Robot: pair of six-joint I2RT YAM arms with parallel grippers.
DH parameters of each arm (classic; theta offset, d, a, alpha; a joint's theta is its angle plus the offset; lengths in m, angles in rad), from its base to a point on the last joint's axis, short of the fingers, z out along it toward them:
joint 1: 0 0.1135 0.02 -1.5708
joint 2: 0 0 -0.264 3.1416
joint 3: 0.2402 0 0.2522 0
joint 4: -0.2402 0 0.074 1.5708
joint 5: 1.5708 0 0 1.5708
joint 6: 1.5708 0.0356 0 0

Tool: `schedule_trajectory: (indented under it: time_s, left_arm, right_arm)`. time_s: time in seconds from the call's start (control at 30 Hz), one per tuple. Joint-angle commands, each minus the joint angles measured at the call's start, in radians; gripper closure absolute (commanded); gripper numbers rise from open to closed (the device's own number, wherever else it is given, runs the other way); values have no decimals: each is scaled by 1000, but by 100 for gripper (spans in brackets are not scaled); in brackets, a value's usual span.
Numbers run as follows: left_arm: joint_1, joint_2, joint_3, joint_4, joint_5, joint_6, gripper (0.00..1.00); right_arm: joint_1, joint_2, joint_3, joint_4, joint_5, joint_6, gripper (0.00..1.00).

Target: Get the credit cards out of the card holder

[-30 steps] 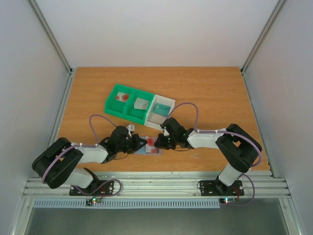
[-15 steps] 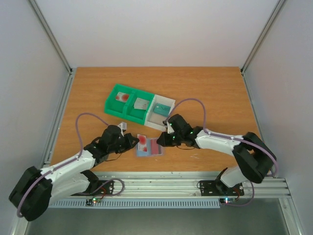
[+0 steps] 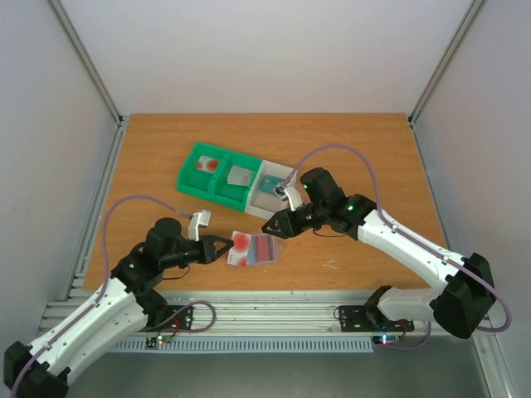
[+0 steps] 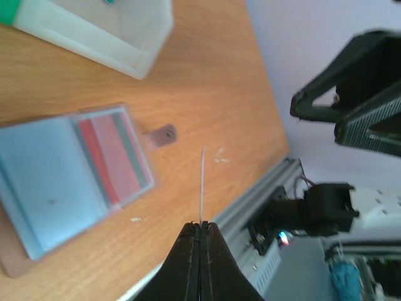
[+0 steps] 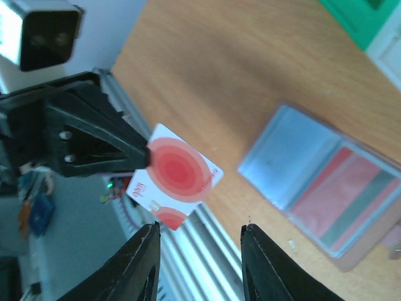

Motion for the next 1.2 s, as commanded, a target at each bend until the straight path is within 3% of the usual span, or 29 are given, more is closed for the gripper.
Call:
schedule_trajectory:
  time_s: [0.0, 0.27, 0.47, 0.93, 1.17]
  left_arm:
    - [5, -47, 50, -76, 195, 111, 99]
    - [3, 1, 54, 44, 373, 95, 100]
    - [2, 58, 44, 124, 454, 60, 100]
    - [-1, 67, 10, 288, 516, -9, 100]
    - [-2, 72, -1, 323, 532, -24, 100]
  right_arm:
    - [-2, -8, 91, -199, -148, -108, 63]
    - [10, 101, 137, -192, -377, -106, 60]
    - [53, 139, 100, -137, -404, -85, 61]
    - [70, 177, 92, -106, -501, -102, 85]
    - [70, 172, 89, -108, -522, -109, 75]
